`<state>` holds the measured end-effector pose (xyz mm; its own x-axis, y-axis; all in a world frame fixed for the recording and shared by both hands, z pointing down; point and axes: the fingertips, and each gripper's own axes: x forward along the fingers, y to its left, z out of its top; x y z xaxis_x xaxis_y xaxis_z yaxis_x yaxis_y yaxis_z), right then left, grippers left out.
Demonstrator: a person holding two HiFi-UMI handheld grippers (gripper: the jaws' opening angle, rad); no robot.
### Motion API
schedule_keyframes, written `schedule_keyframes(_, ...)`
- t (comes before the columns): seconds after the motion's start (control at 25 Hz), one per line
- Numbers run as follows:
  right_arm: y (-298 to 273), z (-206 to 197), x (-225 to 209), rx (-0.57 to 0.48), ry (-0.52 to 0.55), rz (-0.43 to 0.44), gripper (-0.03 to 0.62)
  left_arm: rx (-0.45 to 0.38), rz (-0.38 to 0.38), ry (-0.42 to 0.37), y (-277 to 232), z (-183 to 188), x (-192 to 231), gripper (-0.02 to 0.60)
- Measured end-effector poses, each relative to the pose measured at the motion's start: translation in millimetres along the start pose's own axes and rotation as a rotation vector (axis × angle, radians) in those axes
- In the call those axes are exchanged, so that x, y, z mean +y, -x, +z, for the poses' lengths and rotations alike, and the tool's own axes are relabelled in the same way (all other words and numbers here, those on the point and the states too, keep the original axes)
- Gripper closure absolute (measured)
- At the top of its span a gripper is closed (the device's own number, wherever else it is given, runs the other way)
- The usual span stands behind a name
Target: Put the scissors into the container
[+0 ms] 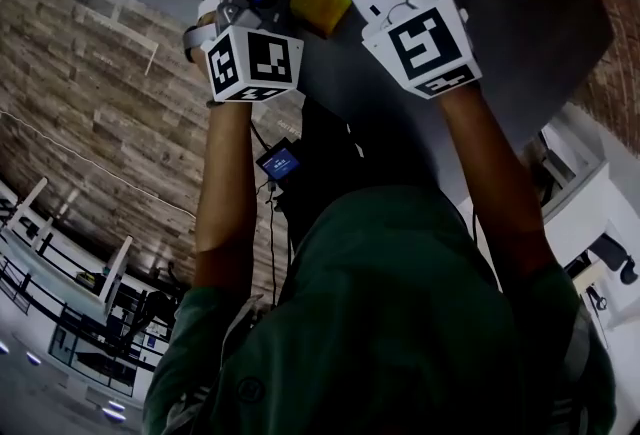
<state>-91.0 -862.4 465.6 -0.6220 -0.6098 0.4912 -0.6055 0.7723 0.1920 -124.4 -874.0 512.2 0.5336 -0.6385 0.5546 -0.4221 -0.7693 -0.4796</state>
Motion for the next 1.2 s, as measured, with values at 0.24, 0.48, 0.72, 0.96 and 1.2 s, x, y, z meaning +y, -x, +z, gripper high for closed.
schedule_keyframes(0.24,-12,-9,2,0.016,-0.015,0.008,0.586,0.031,-0.006,-0.027,-13,-12,-2,0.546)
schedule_keyframes(0.48,-20,-15,-1,0.031,-0.026,0.016,0.586,0.055,-0.009,-0.03,-23,-14,-1,0.545)
schedule_keyframes(0.72,-27,-23,0,0.041,-0.035,0.023,0.586,0.077,-0.036,-0.038,-33,-20,-10,0.541)
schedule_keyframes(0.96,-29,-27,0,0.05,-0.041,0.029,0.586,0.115,-0.1,-0.043,-41,-27,-25,0.535)
schedule_keyframes(1.2,-32,-25,5,0.059,-0.04,0.032,0.586,0.126,-0.173,-0.055,-40,-33,-37,0.487)
